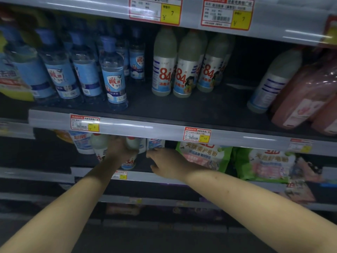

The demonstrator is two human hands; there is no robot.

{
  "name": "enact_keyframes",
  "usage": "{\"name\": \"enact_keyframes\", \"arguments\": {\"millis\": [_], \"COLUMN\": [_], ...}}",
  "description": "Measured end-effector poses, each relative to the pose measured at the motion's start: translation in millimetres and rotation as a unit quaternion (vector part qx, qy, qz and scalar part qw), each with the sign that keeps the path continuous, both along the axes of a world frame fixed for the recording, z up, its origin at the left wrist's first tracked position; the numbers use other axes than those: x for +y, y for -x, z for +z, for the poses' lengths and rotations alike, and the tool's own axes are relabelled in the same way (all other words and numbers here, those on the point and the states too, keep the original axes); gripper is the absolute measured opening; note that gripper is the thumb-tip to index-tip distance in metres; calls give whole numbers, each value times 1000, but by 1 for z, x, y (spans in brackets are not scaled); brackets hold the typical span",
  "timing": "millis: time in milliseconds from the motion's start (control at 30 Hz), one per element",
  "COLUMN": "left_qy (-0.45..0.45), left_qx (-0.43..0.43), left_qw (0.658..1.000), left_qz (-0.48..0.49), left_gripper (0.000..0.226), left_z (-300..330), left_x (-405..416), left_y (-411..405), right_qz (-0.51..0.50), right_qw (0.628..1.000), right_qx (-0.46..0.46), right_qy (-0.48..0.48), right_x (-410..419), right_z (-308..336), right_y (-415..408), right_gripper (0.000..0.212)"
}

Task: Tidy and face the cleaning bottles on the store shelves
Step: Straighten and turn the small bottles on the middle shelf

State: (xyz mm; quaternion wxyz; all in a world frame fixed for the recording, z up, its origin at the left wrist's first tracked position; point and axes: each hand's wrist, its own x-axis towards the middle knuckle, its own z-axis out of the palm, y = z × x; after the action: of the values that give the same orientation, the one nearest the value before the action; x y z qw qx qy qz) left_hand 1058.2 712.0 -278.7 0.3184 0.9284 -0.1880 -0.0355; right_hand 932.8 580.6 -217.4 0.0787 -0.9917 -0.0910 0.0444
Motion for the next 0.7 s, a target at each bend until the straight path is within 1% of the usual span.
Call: {"name": "enact_keyframes", "arguments": {"millis": [67, 133, 167, 267, 400, 500, 567, 633, 700], "left_qy": [-19, -44, -56, -45, 19, 41, 65, 100, 149], "left_qx": [6, -27, -48, -58, -62, -66, -84, -78, -74], "left_qw": [999, 996, 994, 990, 988, 989, 983, 978, 972], "left_qz": [-34, -66, -83, -121, -137, -129, -152, -164, -166], "left_gripper": [72, 81, 82, 68, 55, 54, 51, 43, 48], "left_z": [1, 0, 0, 6, 34, 65, 80, 97, 114], "left_x": [2, 6, 8, 15, 21, 24, 27, 29, 28], "left_y": [4, 11, 17, 37, 61, 81, 91, 98, 101], "right_qz": [-8, -15, -15, -6, -2, -13, -4, 18, 23], "right_qw": [1000, 1000, 1000, 1000, 1000, 1000, 999, 997, 993], "right_qx": [12, 18, 19, 22, 25, 17, 39, 77, 107], "right_qy": [-4, -5, -4, 1, -10, -19, -21, -23, -41], "right_x": [-2, -4, -5, -8, -8, -9, -9, -8, -7], "right_z": [2, 3, 4, 3, 8, 23, 39, 56, 80], "right_y": [0, 0, 0, 1, -2, -9, -11, -11, -6], "right_gripper": [35, 33, 32, 28, 24, 20, 20, 21, 23]}}
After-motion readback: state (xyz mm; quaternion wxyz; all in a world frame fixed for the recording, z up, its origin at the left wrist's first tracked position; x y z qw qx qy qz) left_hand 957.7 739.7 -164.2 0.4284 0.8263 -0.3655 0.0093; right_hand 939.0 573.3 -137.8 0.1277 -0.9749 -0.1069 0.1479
